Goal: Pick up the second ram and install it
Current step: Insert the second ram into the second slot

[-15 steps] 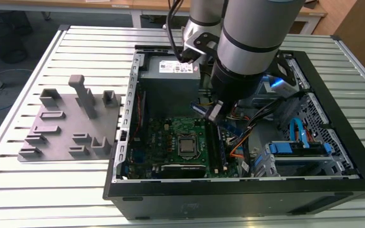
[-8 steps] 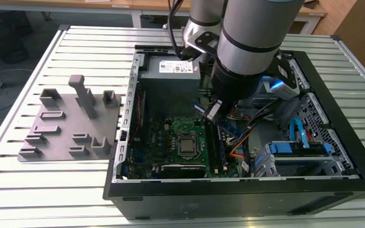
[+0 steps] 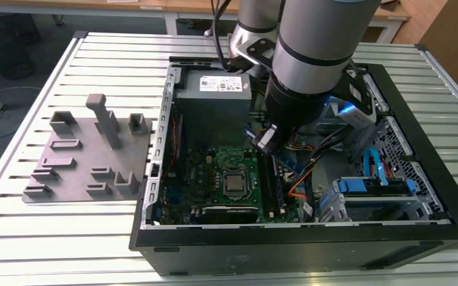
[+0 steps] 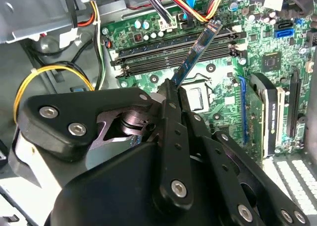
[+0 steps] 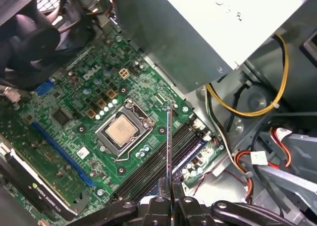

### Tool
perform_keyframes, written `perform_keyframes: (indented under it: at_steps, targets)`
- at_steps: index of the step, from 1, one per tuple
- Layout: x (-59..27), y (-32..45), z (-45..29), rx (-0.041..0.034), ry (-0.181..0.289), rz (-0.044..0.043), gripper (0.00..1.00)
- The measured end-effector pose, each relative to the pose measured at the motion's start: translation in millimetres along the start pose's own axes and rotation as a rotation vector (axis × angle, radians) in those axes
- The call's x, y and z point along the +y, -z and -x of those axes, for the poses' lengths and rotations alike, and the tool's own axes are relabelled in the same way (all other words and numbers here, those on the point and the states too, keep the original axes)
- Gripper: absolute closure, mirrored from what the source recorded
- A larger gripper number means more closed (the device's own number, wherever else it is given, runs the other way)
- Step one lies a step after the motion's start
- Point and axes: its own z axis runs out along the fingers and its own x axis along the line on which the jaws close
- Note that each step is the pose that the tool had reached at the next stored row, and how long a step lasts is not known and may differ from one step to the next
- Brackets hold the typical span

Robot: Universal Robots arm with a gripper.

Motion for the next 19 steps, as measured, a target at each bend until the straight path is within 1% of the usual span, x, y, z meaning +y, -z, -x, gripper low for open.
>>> perform_keyframes:
  at_steps: [19]
  targets:
    - [0.0, -0.3, 0.0, -0.0092, -0.168, -0.0155, 0.87]
